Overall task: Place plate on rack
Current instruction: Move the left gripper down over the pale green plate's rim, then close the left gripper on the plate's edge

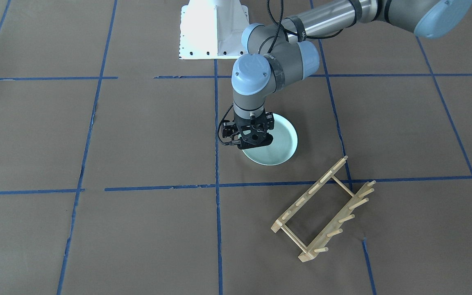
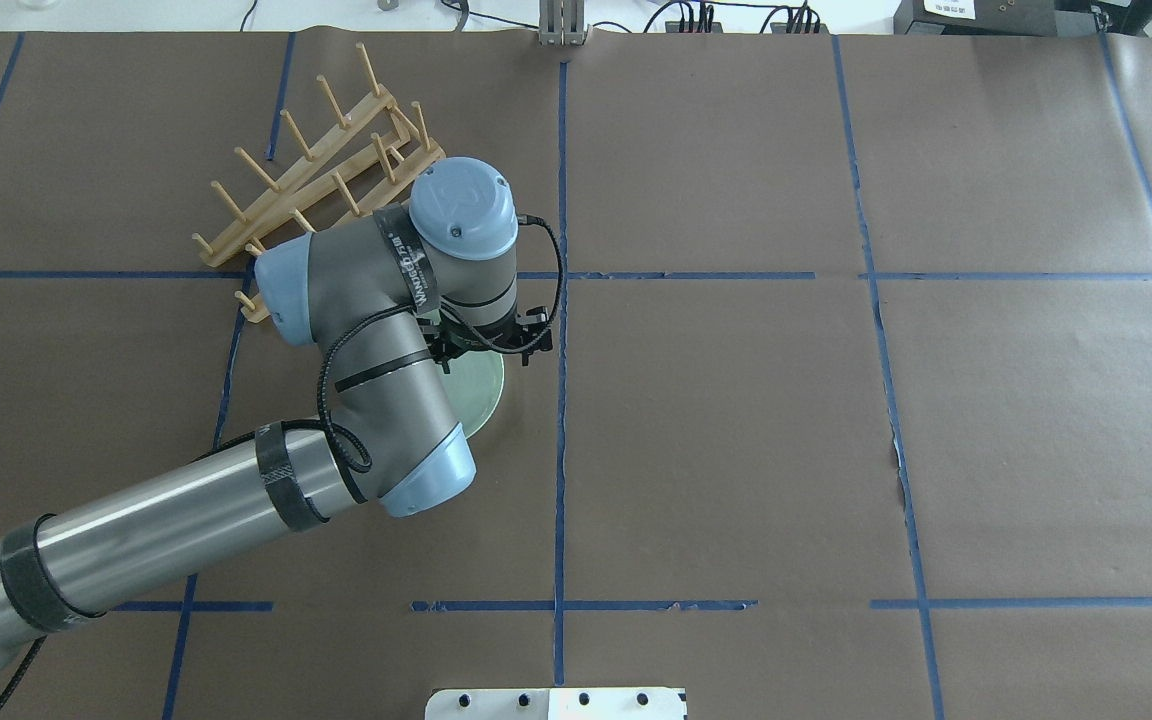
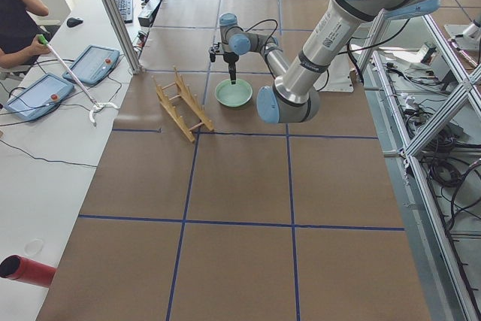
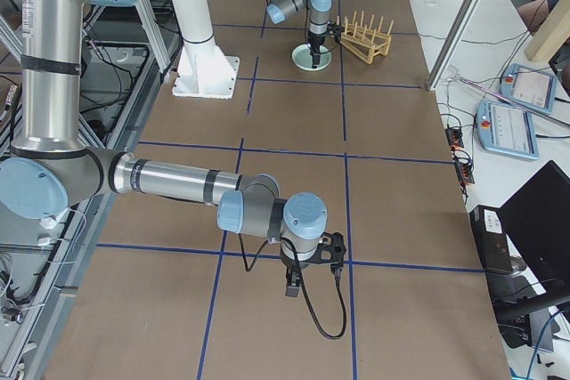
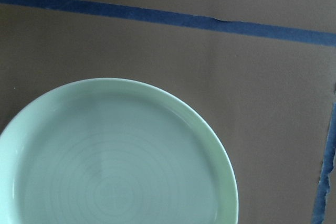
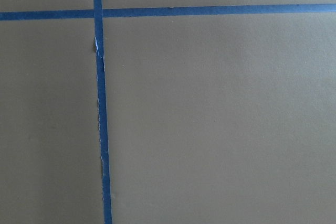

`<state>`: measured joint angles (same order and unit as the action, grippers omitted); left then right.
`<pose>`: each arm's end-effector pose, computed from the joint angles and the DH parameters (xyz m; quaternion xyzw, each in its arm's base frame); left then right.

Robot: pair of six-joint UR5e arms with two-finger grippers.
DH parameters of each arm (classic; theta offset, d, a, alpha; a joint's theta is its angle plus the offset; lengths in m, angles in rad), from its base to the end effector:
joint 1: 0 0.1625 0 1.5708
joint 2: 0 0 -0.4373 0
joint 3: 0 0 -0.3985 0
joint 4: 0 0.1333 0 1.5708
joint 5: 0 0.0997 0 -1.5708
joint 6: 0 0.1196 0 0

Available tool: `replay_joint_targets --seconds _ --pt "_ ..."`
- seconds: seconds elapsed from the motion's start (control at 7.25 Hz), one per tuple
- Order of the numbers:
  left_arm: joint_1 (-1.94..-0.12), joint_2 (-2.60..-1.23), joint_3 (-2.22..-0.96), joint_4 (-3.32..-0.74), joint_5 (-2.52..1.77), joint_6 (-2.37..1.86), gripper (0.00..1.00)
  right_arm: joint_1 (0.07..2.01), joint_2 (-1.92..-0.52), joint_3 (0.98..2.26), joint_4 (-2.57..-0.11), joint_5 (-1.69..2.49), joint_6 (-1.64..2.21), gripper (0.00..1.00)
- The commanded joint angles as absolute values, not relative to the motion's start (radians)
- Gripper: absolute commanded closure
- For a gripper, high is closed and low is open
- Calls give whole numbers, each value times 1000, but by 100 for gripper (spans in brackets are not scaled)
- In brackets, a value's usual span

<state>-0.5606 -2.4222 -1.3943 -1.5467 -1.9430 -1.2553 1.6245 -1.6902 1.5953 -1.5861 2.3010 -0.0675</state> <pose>0.6187 -0.4944 0.2299 -0.0255 0.3589 -0.0551 0.9314 0.0767 -0.4304 0.7340 -0.0298 -0.3590 0.0132 0.9328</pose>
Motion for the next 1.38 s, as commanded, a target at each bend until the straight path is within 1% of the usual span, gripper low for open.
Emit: replay_joint_targets --seconds 0.0,0.28,0.55,0.69,0.97,1.24 --pt "-522 -2450 -1344 -1551 -1904 -1255 18 1624 -1690 1595 -1586 2301 -67 0" --pt "-503 -2445 -1342 -1551 -1871 -1255 35 1624 -1690 1595 -1586 2301 -67 0" --pt "-503 -2445 -1347 -1551 -1871 -1255 90 1624 -1690 1595 -1586 2301 -67 0" --pt "-506 -2445 -1351 -1549 -1876 -1255 100 1624 -1690 1595 -1586 2301 -67 0" --pt "-528 -2447 -1367 -1555 -1881 -1261 100 1624 -1690 1595 -1586 2301 -67 0" --pt "-595 -2450 -1466 -1563 -1884 -1316 100 1624 -1690 1595 -1586 2301 -67 0"
